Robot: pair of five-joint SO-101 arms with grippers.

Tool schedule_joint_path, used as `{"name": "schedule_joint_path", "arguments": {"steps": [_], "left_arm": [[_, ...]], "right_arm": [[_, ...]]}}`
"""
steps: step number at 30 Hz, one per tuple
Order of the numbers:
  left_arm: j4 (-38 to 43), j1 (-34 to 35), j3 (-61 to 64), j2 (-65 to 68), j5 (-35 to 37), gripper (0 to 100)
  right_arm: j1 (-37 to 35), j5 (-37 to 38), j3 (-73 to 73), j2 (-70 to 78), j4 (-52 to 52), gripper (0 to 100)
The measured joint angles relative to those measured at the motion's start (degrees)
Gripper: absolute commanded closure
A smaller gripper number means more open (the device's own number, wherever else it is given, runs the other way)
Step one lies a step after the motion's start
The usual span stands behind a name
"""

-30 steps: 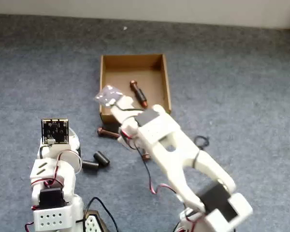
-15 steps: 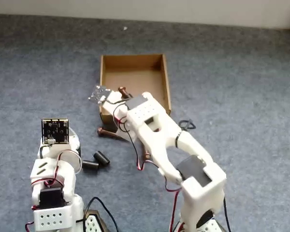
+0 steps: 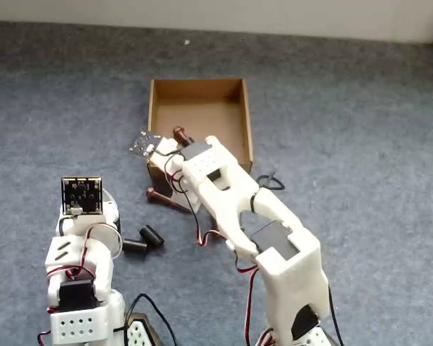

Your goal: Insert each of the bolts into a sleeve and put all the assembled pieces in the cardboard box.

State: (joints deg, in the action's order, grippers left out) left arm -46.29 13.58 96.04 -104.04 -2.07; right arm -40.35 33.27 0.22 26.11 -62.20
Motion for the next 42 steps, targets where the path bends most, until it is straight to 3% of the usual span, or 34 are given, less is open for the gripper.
{"name": "schedule_joint_path", "arguments": {"steps": [10,16,27,31,42], "left_arm": [[0.0,0.0,0.0,0.0,0.0,99],[0.0,0.0,0.0,0.0,0.0,99],[0.0,0.0,0.0,0.0,0.0,99],[0.0,0.0,0.0,0.0,0.0,99],[0.0,0.0,0.0,0.0,0.0,99]], "right_arm": [[-0.26,0.0,0.18,-1.23,1.76,83.1],[-0.09,0.0,-0.26,0.53,3.78,99.5],[0.44,-0.09,-1.58,0.18,-2.37,99.3],[0.79,-0.09,-0.62,-5.1,-3.78,99.3],[1.32,-9.05,13.8,-30.59,-4.48,99.3]]}}
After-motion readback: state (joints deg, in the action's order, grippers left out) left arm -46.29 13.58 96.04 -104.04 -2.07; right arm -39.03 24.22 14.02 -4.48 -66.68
